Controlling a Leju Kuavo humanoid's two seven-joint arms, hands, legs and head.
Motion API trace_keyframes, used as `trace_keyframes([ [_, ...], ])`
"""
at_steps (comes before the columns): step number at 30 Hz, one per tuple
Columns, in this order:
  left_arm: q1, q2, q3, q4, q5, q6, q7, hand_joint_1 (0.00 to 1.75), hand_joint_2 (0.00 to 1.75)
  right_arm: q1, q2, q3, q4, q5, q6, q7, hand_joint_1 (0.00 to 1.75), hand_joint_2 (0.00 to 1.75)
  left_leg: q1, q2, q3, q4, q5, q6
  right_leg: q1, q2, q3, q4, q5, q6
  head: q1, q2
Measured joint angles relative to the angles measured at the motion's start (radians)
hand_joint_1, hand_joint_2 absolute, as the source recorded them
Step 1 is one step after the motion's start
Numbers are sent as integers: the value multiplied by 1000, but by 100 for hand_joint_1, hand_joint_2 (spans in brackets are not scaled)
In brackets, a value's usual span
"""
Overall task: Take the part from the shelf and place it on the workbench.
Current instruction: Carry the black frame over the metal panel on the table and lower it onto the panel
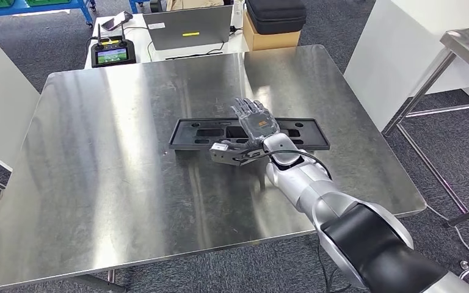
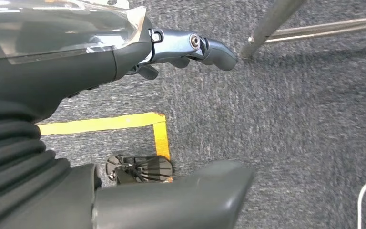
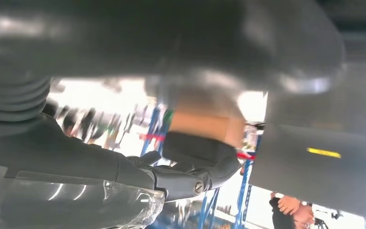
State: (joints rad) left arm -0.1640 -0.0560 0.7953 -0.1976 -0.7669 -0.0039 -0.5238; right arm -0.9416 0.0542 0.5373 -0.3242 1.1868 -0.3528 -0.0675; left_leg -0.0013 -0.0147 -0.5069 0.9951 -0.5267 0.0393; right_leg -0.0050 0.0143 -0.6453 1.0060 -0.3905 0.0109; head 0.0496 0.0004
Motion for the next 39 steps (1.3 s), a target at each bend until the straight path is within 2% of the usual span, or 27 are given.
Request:
trace_keyframes([
  [3, 9, 0, 10, 0, 7, 9, 4, 0, 0, 1, 33, -70, -31, -98, 17, -99, 0, 0, 0, 2, 1, 0, 0, 0, 0, 1, 0, 0, 0, 0, 0, 0],
  [8, 20, 0, 20, 0, 10, 13, 4, 0, 0, 4, 77, -149, -81, -158, 37, -166, 0, 0, 0, 1, 1, 0, 0, 0, 0, 1, 0, 0, 0, 0, 0, 0],
  [13, 30, 0, 37, 0, 19, 30, 3, 0, 0, 52, 125, -211, -227, -342, 132, -344, 0, 0, 0, 5, 2, 0, 0, 0, 0, 3, 1, 0, 0, 0, 0, 0],
  [15, 37, 0, 49, 0, 29, 38, -2, 0, 0, 98, 143, -217, -342, -473, 200, -396, 0, 0, 0, 4, 3, 0, 0, 0, 1, 3, 0, 0, 0, 0, 0, 0],
  [20, 70, 0, 85, 0, 47, 49, -21, 0, 0, 278, 154, -229, -700, -1007, 430, -509, 0, 0, 0, 4, 2, 0, -2, -1, 2, 2, 0, 0, -1, 0, 0, 0],
  [24, 78, 0, 102, 0, 48, 56, -23, 0, 0, 380, 147, -239, -881, -1167, 515, -534, 0, 0, -1, 5, 2, 0, -3, 0, 1, 3, 1, -1, -1, 0, 0, 0],
  [28, 83, 0, 111, 0, 42, 47, -30, 0, 0, 516, 140, -261, -1063, -1372, 700, -575, 0, 0, -2, 3, 4, 0, -4, 0, 1, 2, 2, -1, -1, 0, 0, 0],
  [32, 91, 1, 113, 0, 35, 33, -55, 0, 0, 678, 126, -277, -1244, -1407, 783, -607, 0, 0, -1, 5, 3, 0, -5, 1, 1, 3, 2, -1, -1, 0, 0, 0],
  [39, 92, 0, 124, 0, 44, 33, -91, 0, 0, 804, 105, -309, -1408, -1403, 817, -629, 0, 0, -1, 6, 5, -1, -7, 2, 0, 4, 3, -2, -2, 0, 0, 0],
])
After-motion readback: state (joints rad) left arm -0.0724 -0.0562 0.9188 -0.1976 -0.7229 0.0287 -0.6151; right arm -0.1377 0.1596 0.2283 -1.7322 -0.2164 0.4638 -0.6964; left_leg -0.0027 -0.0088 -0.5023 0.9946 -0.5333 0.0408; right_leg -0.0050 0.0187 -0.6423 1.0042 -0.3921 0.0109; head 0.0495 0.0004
